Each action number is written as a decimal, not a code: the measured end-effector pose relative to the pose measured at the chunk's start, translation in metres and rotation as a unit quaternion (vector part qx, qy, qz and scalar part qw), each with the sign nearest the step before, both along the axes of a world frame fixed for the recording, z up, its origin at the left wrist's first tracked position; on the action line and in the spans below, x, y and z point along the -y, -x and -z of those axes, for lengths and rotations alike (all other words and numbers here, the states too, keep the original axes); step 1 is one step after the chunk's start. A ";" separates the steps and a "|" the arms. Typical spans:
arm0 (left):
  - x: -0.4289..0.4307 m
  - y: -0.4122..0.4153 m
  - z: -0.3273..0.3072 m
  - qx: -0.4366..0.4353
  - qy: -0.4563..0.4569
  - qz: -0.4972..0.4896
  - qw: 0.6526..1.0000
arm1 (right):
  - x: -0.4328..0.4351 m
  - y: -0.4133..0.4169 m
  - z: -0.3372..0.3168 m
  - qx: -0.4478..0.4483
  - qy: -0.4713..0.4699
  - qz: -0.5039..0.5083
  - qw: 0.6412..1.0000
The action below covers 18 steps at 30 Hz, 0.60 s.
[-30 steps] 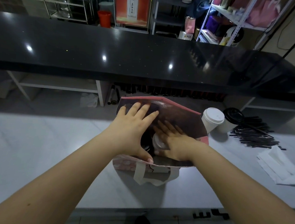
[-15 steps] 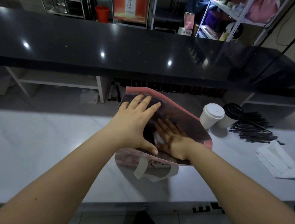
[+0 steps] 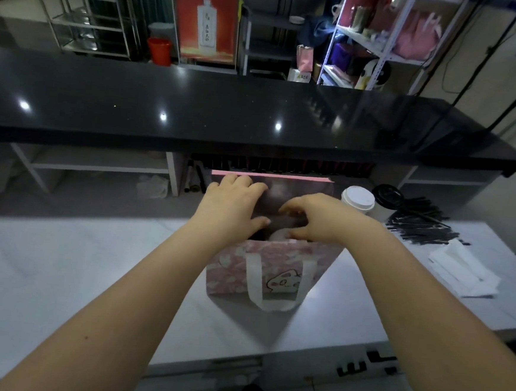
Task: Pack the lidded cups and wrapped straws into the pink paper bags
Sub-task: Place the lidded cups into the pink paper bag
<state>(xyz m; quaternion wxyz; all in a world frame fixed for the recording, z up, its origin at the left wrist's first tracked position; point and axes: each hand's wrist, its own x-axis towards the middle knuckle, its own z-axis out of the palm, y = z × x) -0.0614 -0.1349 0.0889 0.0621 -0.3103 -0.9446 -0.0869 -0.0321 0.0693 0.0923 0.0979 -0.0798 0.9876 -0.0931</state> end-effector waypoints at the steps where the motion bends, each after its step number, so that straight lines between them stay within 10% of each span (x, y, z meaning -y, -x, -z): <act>1: -0.002 -0.002 -0.003 0.002 -0.019 0.001 1.000 | 0.001 -0.004 -0.005 -0.016 0.005 0.006 1.000; 18: -0.146 -0.074 -0.065 -0.049 -0.079 0.078 0.993 | -0.112 -0.144 -0.069 -0.204 0.058 0.173 0.962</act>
